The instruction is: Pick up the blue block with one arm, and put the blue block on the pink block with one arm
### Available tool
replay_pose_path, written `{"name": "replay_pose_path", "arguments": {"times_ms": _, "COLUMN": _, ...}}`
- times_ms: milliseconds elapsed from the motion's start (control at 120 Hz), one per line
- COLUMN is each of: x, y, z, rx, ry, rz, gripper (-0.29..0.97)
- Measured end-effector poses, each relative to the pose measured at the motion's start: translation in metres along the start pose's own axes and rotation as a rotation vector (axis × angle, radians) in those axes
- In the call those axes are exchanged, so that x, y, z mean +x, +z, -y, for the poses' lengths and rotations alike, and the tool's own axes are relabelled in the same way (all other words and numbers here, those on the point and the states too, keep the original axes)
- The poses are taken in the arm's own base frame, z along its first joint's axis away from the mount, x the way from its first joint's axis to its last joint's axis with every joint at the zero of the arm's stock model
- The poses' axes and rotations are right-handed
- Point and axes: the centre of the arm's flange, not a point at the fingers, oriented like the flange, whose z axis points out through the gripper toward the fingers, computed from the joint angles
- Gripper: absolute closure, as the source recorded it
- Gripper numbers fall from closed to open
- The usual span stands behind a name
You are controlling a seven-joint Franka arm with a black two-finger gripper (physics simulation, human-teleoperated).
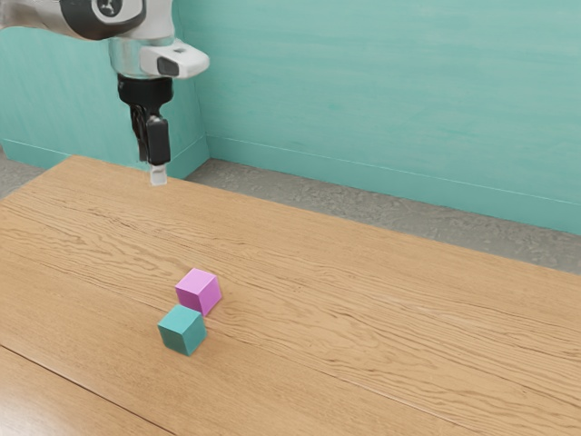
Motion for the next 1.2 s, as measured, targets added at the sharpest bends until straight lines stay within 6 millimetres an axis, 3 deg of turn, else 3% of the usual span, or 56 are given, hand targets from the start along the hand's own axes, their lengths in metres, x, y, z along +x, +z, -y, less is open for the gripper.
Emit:
{"name": "replay_pose_path", "arguments": {"times_ms": 75, "x": 0.004, "y": -0.002, "z": 0.003, "rx": 0.019, "ry": 0.051, "rz": -0.03, "gripper": 0.0}}
{"name": "replay_pose_path", "arguments": {"times_ms": 200, "x": -0.028, "y": 0.003, "z": 0.015, "rx": 0.031, "ry": 0.066, "rz": -0.048, "gripper": 0.0}}
{"name": "replay_pose_path", "arguments": {"times_ms": 258, "x": -0.047, "y": 0.033, "z": 0.006, "rx": 0.023, "ry": 0.099, "rz": -0.023, "gripper": 0.0}}
{"name": "replay_pose_path", "arguments": {"times_ms": 342, "x": -0.062, "y": 0.093, "z": -0.005, "rx": 0.011, "ry": 0.184, "rz": 0.005, "gripper": 0.0}}
{"name": "replay_pose_path", "arguments": {"times_ms": 492, "x": -0.059, "y": 0.131, "z": 0.008, "rx": 0.015, "ry": 0.315, "rz": -0.012, "gripper": 0.0}}
{"name": "replay_pose_path", "arguments": {"times_ms": 650, "x": -0.041, "y": 0.207, "z": 0.018, "rx": 0.007, "ry": 0.472, "rz": -0.049, "gripper": 0.0}}
{"name": "replay_pose_path", "arguments": {"times_ms": 833, "x": -0.019, "y": 0.232, "z": 0.033, "rx": 0.043, "ry": 0.608, "rz": -0.099, "gripper": 0.0}}
{"name": "replay_pose_path", "arguments": {"times_ms": 1200, "x": -0.016, "y": 0.298, "z": 0.032, "rx": 0.052, "ry": 0.765, "rz": -0.132, "gripper": 0.0}}
